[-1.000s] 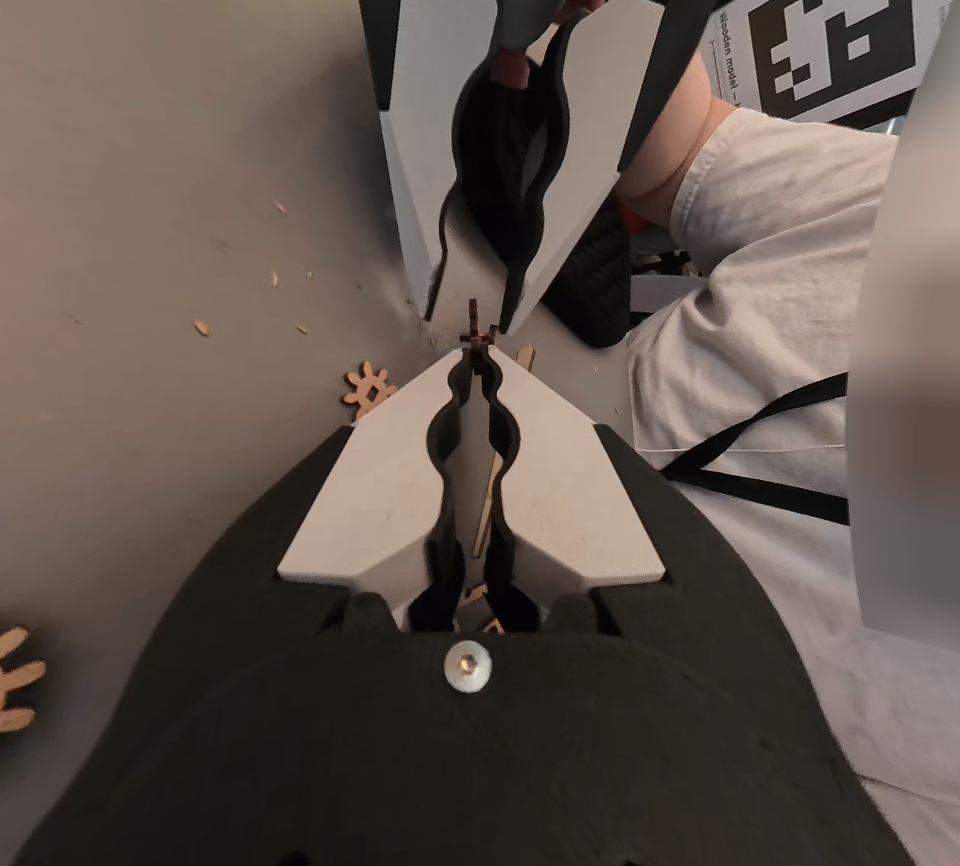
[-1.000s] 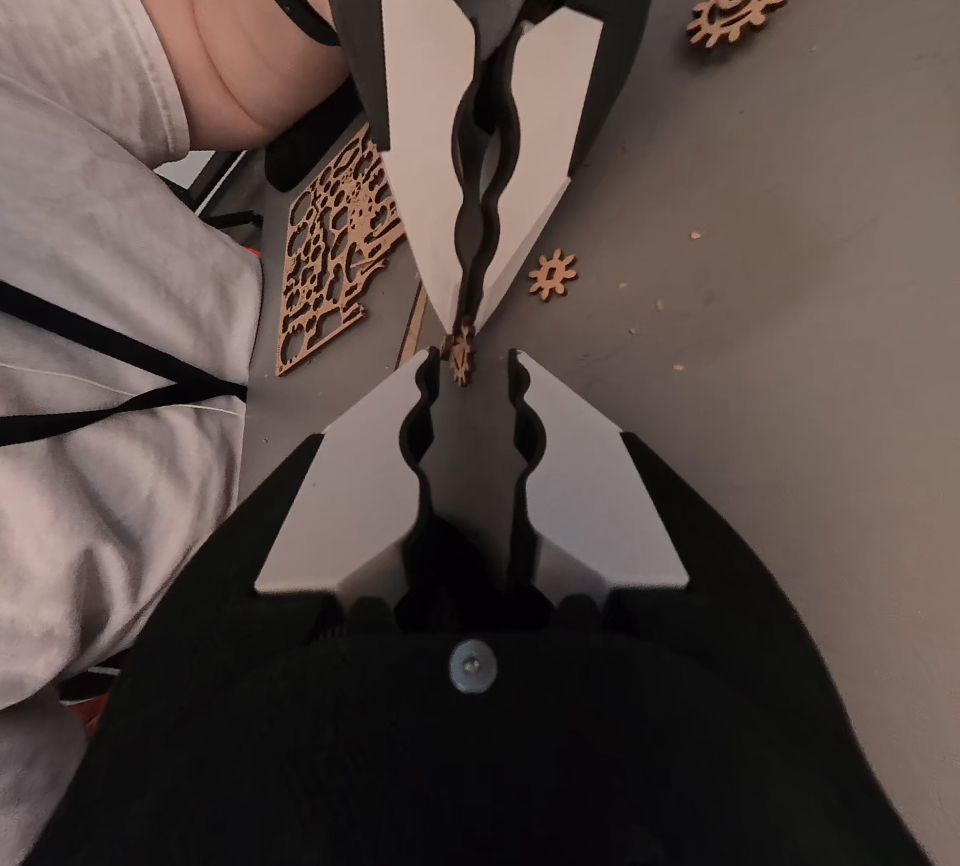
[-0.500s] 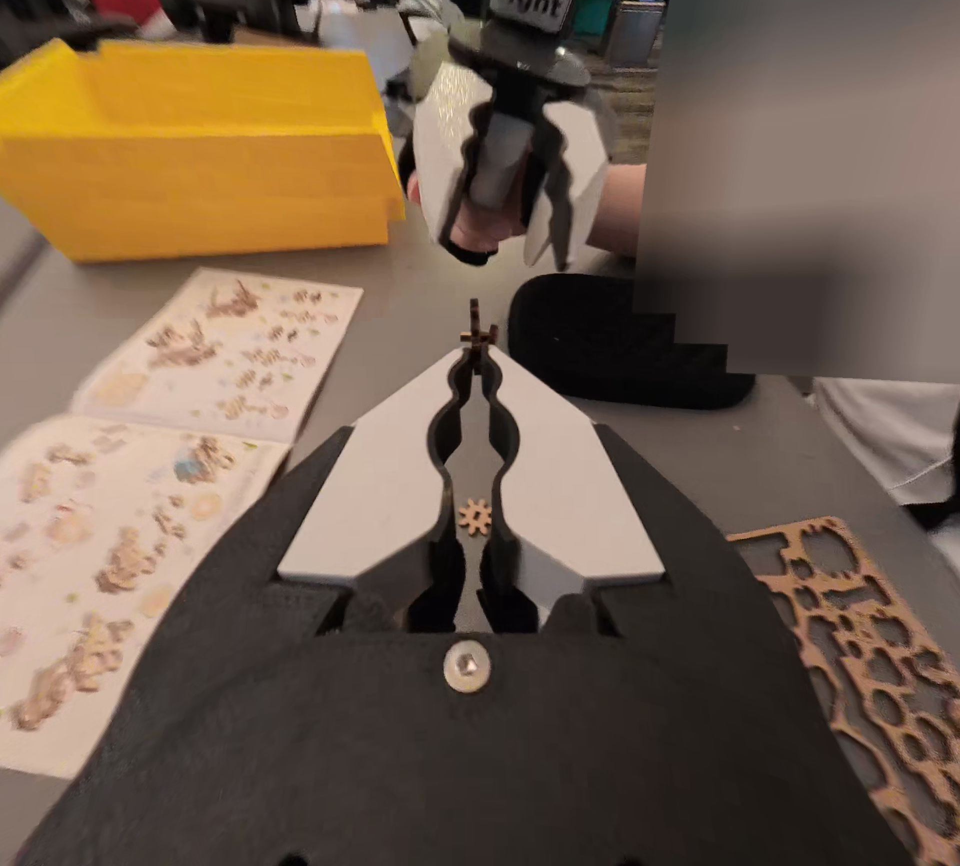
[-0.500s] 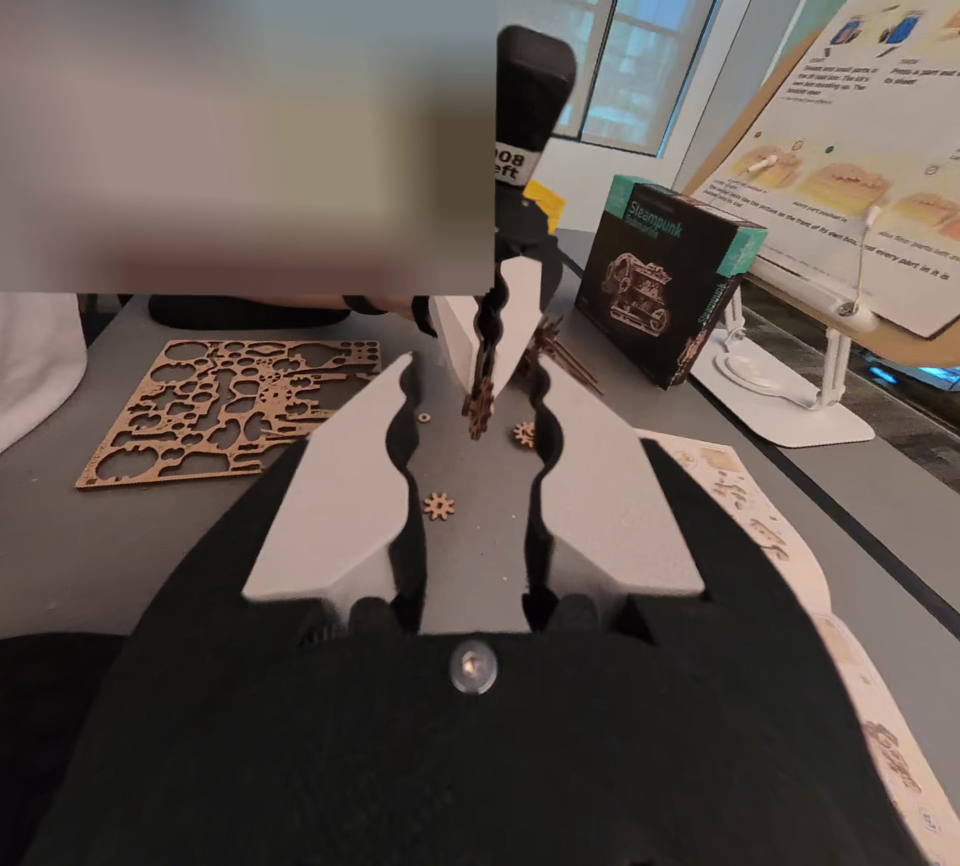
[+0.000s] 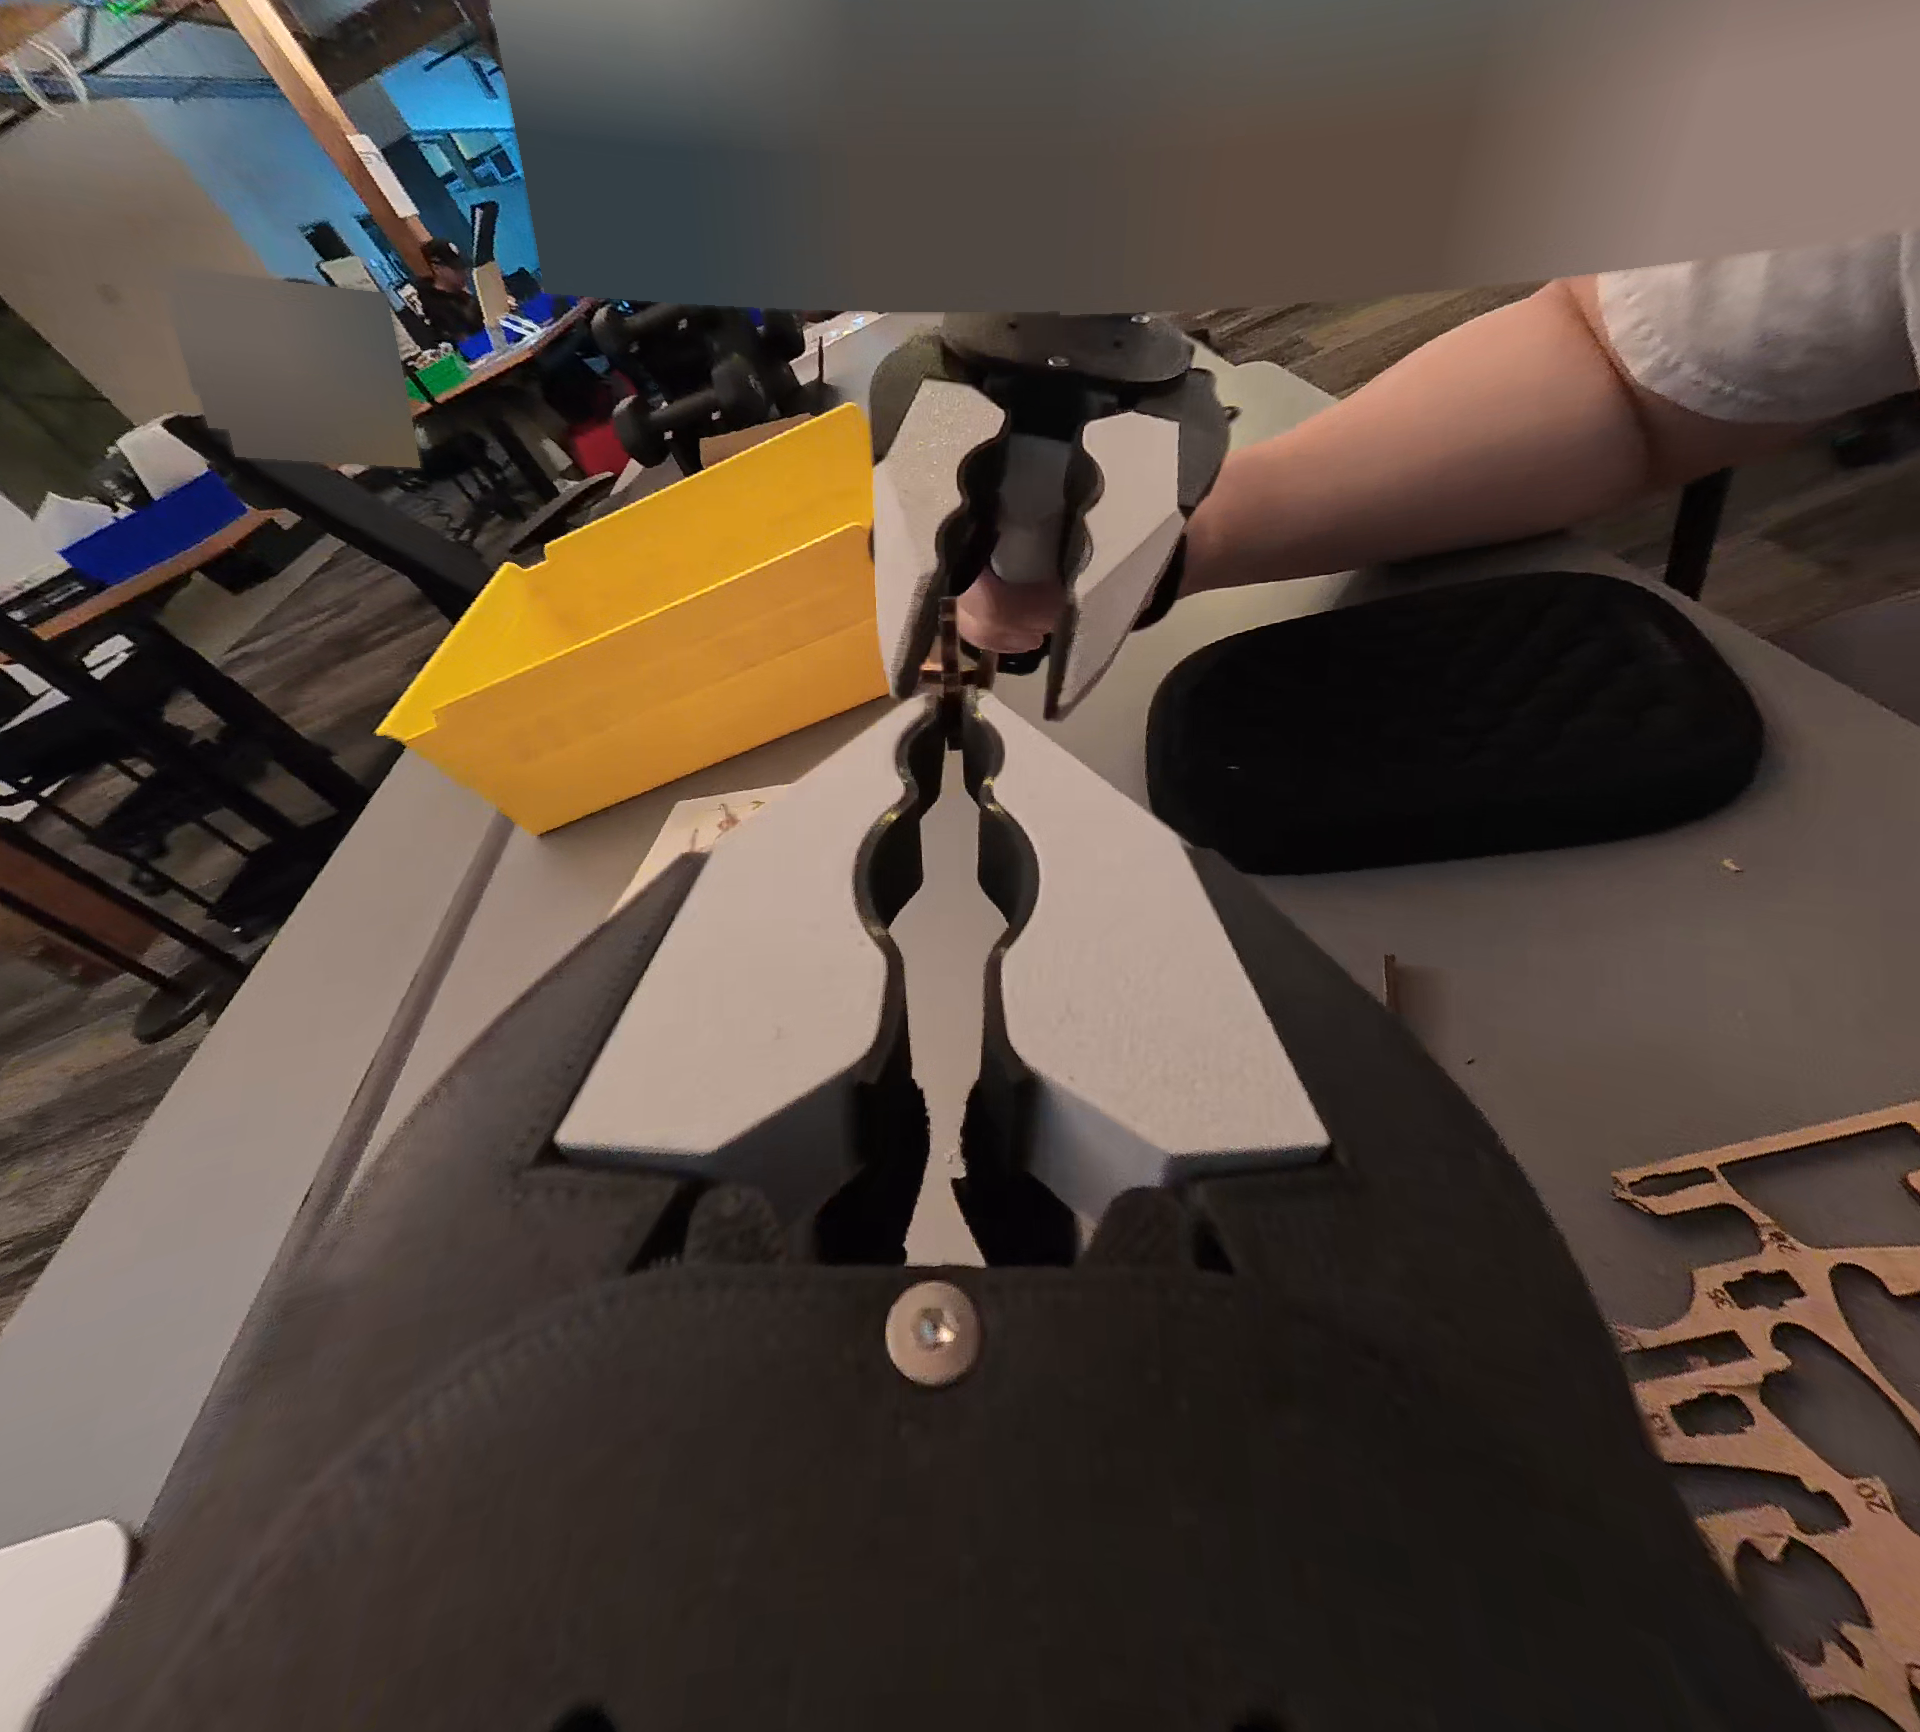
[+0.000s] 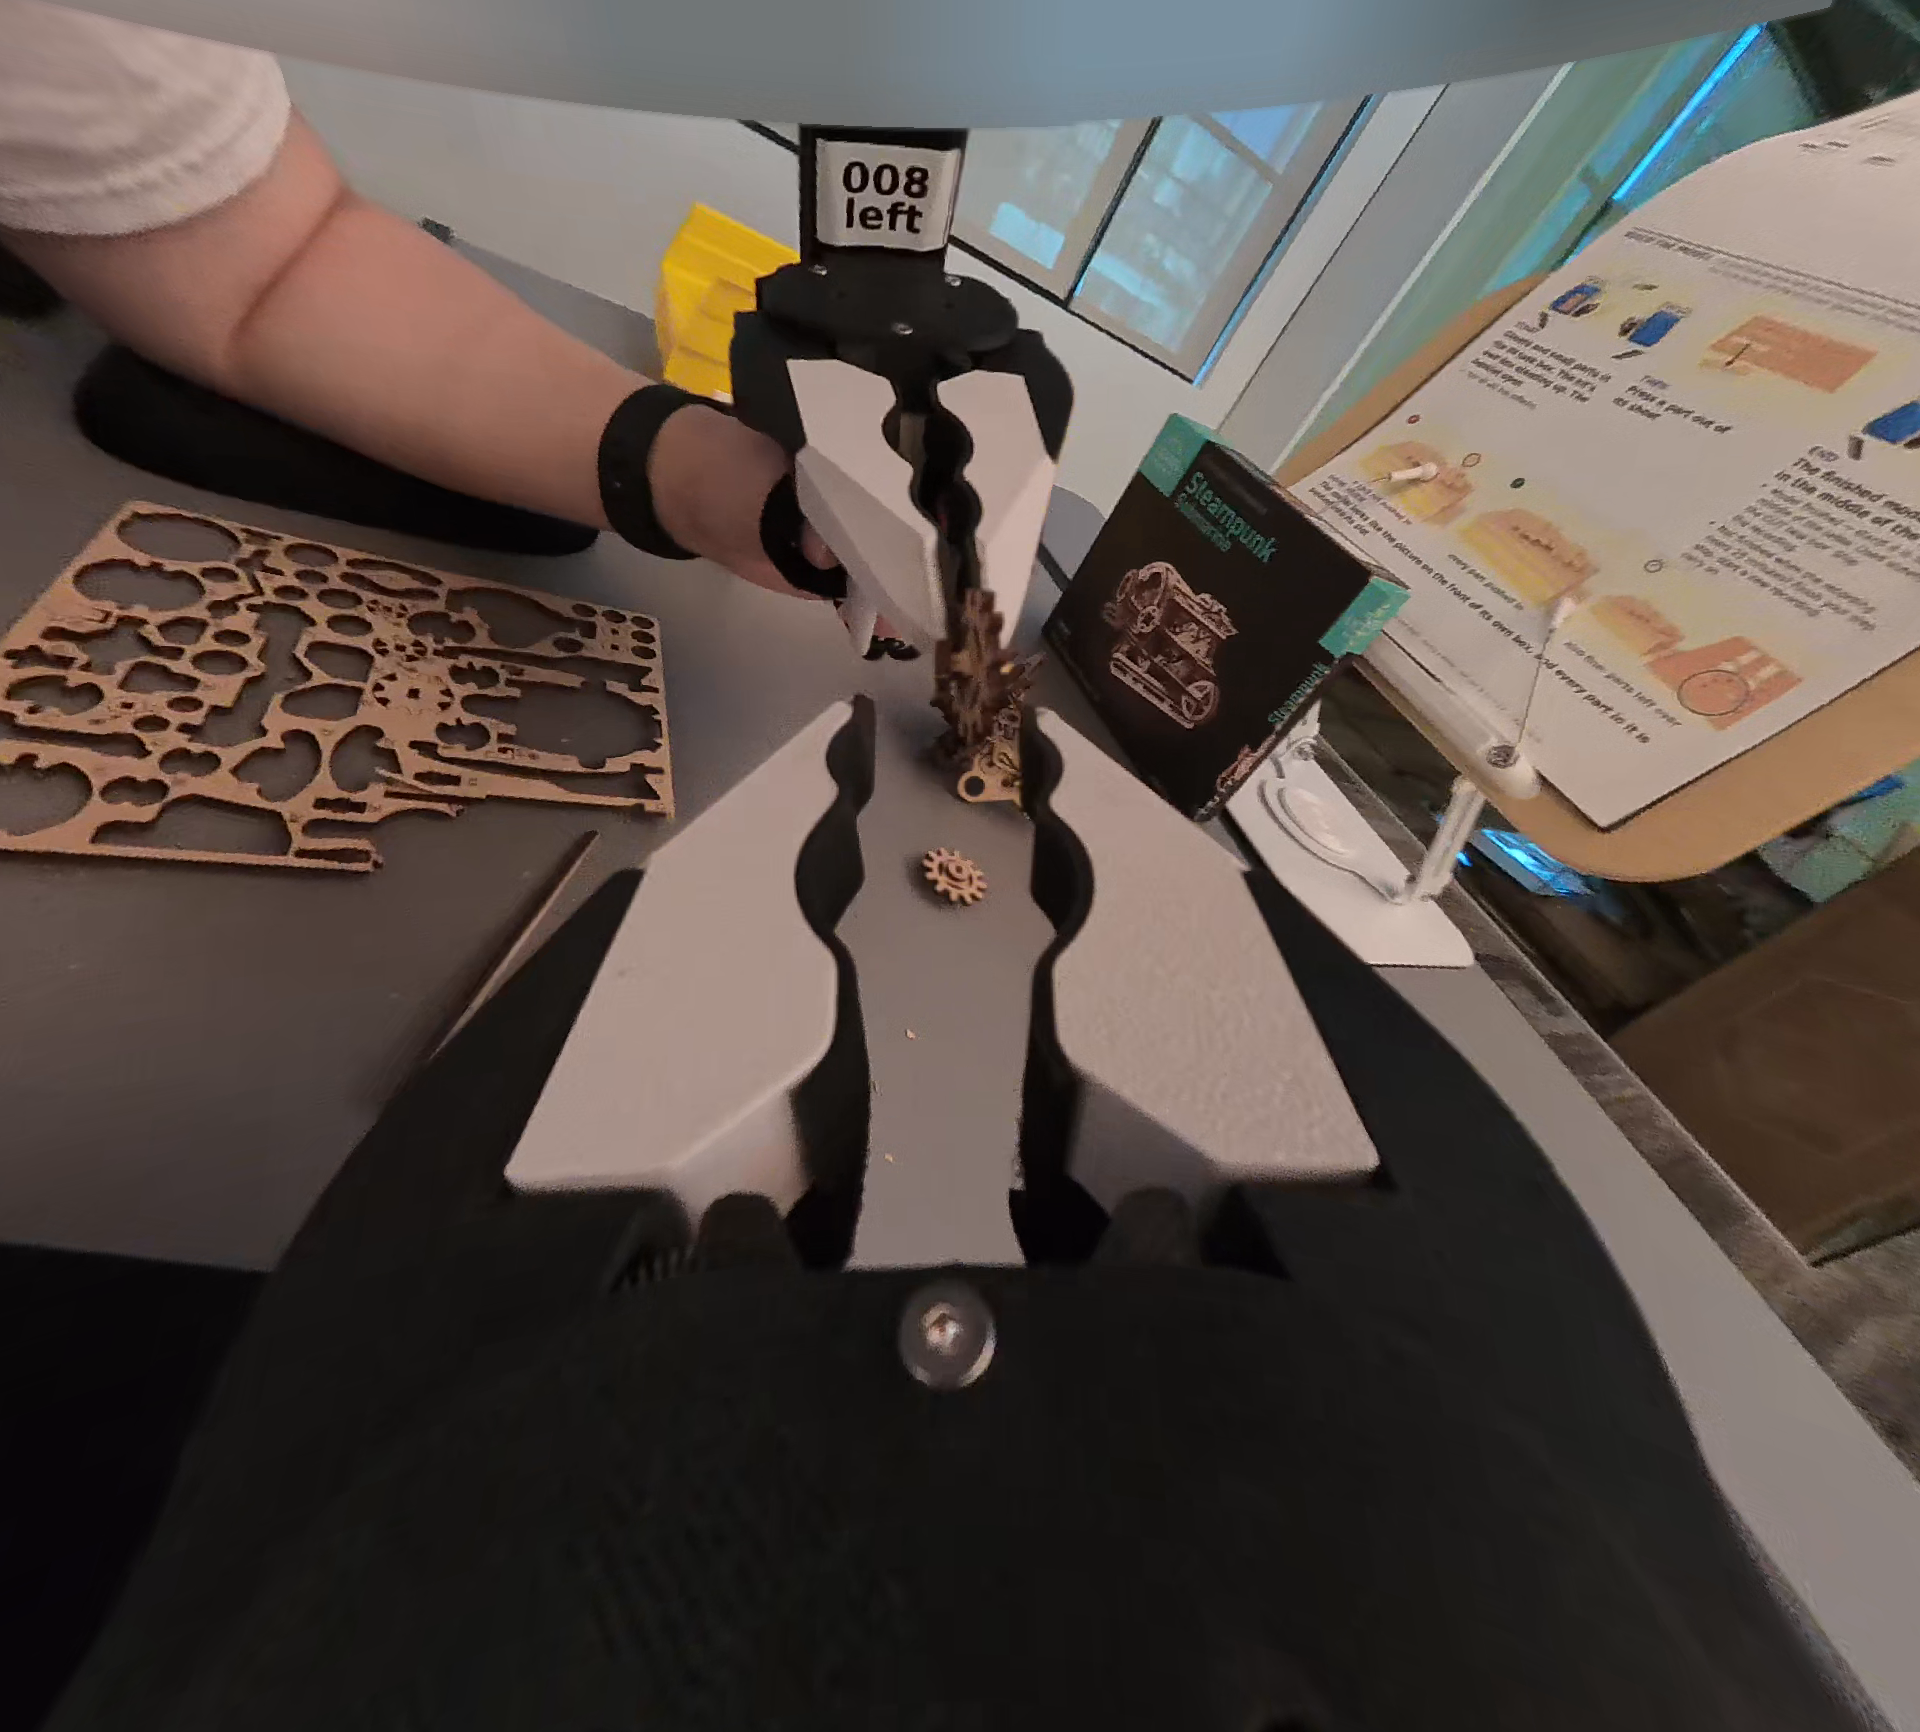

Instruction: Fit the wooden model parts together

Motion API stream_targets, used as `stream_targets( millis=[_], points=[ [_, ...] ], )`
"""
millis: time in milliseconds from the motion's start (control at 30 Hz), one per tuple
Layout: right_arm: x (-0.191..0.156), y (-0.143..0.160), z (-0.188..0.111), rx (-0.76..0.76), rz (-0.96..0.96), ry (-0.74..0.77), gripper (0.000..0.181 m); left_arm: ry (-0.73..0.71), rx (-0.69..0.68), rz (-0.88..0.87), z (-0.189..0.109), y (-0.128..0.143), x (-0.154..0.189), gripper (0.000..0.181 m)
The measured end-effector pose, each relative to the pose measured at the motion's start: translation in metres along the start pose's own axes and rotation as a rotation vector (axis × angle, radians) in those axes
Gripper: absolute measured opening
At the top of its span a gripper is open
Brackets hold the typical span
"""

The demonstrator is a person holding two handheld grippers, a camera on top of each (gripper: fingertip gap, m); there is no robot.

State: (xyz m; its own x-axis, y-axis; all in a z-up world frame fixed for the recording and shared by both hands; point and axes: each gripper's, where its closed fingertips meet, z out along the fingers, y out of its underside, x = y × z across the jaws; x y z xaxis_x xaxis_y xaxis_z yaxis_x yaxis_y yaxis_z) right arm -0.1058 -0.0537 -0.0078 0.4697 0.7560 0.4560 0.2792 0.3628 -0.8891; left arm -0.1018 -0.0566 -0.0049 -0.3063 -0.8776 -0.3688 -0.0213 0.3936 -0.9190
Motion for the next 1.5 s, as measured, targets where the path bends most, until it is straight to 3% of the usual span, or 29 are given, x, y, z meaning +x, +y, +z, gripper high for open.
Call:
stream_targets(
  millis=[233,633,800,1067,1500],
  points=[
    [0.0,-0.009,-0.003,0.035,0.01,0.015,0.009,0.011,0.008,0.01,0.002,-0.001,0.004,0.0],
    [-0.002,-0.001,0.001,-0.01,0.049,-0.01,0.008,0.023,0.009,-0.018,0.002,0.003,0.004,0.001],
    [-0.003,0.005,0.002,-0.049,0.017,-0.012,0.007,0.108,-0.005,-0.07,-0.002,0.004,0.011,0.016],
    [-0.009,0.012,0.005,-0.109,-0.005,-0.041,0.006,0.054,-0.116,0.053,0.003,0.015,0.012,0.007],
    [-0.013,0.017,0.007,-0.174,-0.029,-0.042,0.005,0.052,-0.165,0.131,0.002,0.022,0.014,0.007]
  ],
)
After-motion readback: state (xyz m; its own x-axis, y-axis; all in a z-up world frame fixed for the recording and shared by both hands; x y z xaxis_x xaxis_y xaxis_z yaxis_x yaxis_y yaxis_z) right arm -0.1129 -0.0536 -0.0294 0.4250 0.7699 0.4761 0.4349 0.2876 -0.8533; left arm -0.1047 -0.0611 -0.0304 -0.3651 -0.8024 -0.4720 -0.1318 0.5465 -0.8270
